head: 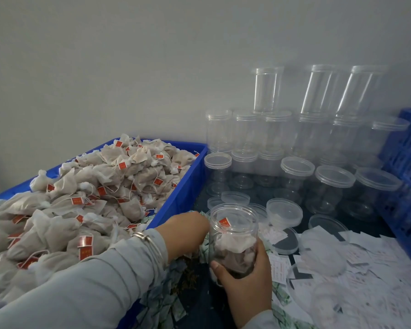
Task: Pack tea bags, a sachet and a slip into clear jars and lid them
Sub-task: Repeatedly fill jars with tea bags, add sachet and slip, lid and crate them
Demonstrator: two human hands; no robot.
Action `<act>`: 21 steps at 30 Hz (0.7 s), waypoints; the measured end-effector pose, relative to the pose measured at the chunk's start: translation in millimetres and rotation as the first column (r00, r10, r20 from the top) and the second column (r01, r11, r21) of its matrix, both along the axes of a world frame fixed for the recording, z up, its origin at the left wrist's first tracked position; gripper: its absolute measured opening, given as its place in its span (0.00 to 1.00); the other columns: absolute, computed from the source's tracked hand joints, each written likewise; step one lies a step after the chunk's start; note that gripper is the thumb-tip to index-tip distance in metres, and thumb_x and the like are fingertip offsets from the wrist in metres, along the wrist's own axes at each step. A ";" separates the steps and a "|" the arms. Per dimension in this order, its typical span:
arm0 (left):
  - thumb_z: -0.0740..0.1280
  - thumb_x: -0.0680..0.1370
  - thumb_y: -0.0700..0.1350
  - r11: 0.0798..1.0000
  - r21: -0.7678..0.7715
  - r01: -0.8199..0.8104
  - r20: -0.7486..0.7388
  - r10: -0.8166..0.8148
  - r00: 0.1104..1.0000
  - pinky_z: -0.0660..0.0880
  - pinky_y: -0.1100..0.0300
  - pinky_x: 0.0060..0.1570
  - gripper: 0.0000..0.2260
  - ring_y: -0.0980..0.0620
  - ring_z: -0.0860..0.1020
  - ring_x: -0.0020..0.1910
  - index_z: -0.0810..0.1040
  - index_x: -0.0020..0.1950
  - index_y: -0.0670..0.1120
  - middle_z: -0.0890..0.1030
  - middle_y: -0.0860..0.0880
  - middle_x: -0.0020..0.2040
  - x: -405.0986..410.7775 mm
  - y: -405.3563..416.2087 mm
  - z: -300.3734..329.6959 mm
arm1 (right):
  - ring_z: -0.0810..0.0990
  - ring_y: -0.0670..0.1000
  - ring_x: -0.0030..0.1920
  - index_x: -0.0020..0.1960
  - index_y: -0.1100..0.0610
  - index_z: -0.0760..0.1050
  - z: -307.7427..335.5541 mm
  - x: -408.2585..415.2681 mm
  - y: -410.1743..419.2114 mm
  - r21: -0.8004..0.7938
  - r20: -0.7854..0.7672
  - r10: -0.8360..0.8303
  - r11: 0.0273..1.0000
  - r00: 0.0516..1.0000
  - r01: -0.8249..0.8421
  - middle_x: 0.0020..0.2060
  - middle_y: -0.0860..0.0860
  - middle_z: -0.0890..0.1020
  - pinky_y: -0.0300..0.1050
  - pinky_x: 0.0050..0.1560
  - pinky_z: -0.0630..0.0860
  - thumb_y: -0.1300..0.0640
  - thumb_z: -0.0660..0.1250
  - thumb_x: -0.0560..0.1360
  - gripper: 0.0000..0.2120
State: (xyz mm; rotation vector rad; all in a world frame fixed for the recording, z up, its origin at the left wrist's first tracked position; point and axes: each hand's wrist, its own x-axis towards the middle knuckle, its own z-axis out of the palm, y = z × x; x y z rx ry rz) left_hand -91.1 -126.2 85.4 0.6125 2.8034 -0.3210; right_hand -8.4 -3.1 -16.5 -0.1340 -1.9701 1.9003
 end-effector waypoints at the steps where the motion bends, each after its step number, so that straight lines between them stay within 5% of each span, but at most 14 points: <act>1: 0.62 0.77 0.35 0.999 0.039 -0.024 -0.045 0.026 0.999 0.78 0.51 0.53 0.12 0.47 0.79 0.50 0.80 0.57 0.44 0.80 0.46 0.53 -1.7 -3.2 3.7 | 0.66 0.50 0.70 0.73 0.51 0.60 -0.1 0.0 0.1 -0.013 0.002 0.001 1.000 1.000 -0.001 0.68 0.49 0.69 0.52 0.71 0.63 0.59 0.83 0.56 0.52; 5: 0.60 0.78 0.39 0.940 0.336 -0.054 -0.291 0.158 0.944 0.75 0.61 0.49 0.13 0.52 0.79 0.45 0.83 0.54 0.49 0.82 0.51 0.48 -6.6 -23.3 25.6 | 0.66 0.47 0.68 0.71 0.46 0.60 0.0 0.0 0.3 -0.009 0.002 0.003 1.000 1.000 -0.003 0.68 0.46 0.69 0.48 0.70 0.63 0.56 0.83 0.56 0.50; 9: 0.67 0.76 0.43 0.678 0.734 0.046 -0.407 0.384 0.829 0.66 0.74 0.36 0.07 0.62 0.75 0.36 0.84 0.50 0.51 0.77 0.60 0.37 -1.9 -35.1 35.7 | 0.66 0.49 0.69 0.70 0.40 0.60 -0.2 -0.1 -1.9 0.027 0.021 0.054 0.998 0.998 -0.054 0.67 0.45 0.69 0.54 0.70 0.64 0.49 0.81 0.54 0.50; 13: 0.70 0.74 0.43 0.486 0.873 0.031 -0.210 0.318 0.924 0.68 0.78 0.37 0.11 0.67 0.76 0.38 0.81 0.41 0.61 0.78 0.63 0.33 10.6 -22.1 33.8 | 0.64 0.46 0.70 0.65 0.30 0.54 1.8 0.2 -4.7 0.101 0.011 0.056 0.993 0.998 -0.056 0.67 0.41 0.68 0.51 0.71 0.63 0.40 0.75 0.50 0.49; 17: 0.72 0.73 0.50 0.366 0.918 -0.152 0.086 0.191 0.978 0.70 0.78 0.37 0.10 0.65 0.77 0.42 0.77 0.51 0.61 0.79 0.61 0.43 18.8 -10.5 32.0 | 0.67 0.46 0.68 0.70 0.38 0.59 0.1 -0.5 -4.4 0.054 0.019 0.052 0.997 0.998 -0.053 0.67 0.43 0.70 0.53 0.69 0.67 0.39 0.74 0.49 0.51; 21: 0.74 0.58 0.68 0.475 0.823 -0.312 0.374 -0.039 0.926 0.70 0.72 0.50 0.40 0.71 0.75 0.52 0.61 0.66 0.66 0.73 0.68 0.56 25.0 -8.5 24.0 | 0.71 0.46 0.67 0.73 0.46 0.60 4.7 1.8 -3.4 0.011 0.008 0.078 0.997 0.997 -0.078 0.66 0.45 0.72 0.54 0.66 0.71 0.41 0.77 0.53 0.52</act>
